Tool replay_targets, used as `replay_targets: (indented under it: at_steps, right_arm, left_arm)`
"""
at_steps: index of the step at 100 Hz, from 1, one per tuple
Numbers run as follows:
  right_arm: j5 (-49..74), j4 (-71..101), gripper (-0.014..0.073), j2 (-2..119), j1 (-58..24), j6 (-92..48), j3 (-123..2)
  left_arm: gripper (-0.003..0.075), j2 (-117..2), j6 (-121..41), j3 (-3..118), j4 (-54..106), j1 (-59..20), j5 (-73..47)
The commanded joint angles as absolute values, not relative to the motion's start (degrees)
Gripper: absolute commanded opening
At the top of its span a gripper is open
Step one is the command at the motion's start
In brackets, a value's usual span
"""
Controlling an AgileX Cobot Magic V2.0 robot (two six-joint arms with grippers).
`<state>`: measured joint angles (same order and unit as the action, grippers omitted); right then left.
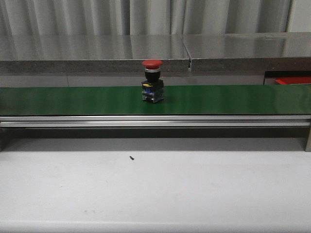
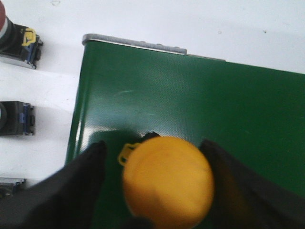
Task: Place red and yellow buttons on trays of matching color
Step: 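Set the yellow button on the green belt and release it, then grasp the red button at the belt's far end with the right gripper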
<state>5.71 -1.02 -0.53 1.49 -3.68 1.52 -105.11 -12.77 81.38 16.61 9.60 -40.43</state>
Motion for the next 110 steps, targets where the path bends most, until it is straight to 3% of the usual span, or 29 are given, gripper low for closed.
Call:
replay_targets:
  at_steps: [1,6,21,37,79,86,93,110]
  right_arm:
    - [1.2,-1.5,-0.0068,-1.2,1.3,-3.8,1.6]
    - [1.2,-1.5,-0.0068,-1.2,1.3,-3.8,1.6]
    - [1.2,-1.5,-0.0068,-1.2,1.3,-3.8,1.6]
    - [-0.9,-1.5,-0.0068,-1.2,1.3,-3.8,1.5]
    - [-2.2,4.9,-0.0068,-1.1,1.3,-3.8,-2.2]
    - [0.8,6.7,-0.0068,-0.4,1.3,-3.8,-5.2]
    - [5.4,6.7,-0.0068,2.0,1.3,-3.8,-9.2]
    - [19.7,6.5,-0.0068,14.5,1.3,-3.8,-22.5]
  left_arm:
    - [0.0678,-101.5,-12.8,84.3,18.0,8.9,-38.6]
    - [0.0718,-100.5,-12.8,84.6,18.0,8.5,-38.4]
    - [0.0644,-95.8,-12.8,84.6,18.0,6.8,-38.4]
    - [0.0629,-87.4,-14.4,80.4,18.0,4.2,-36.2]
    - [0.0608,-51.7,-15.1,45.4,18.6,-6.1,-15.1]
    - [0.0542,-45.7,-15.1,40.3,19.2,-6.3,-13.6]
    - [0.0429,-40.5,-15.1,36.0,19.2,-6.3,-12.9]
    - [0.006,-31.1,-15.1,29.6,19.2,-6.3,-12.9]
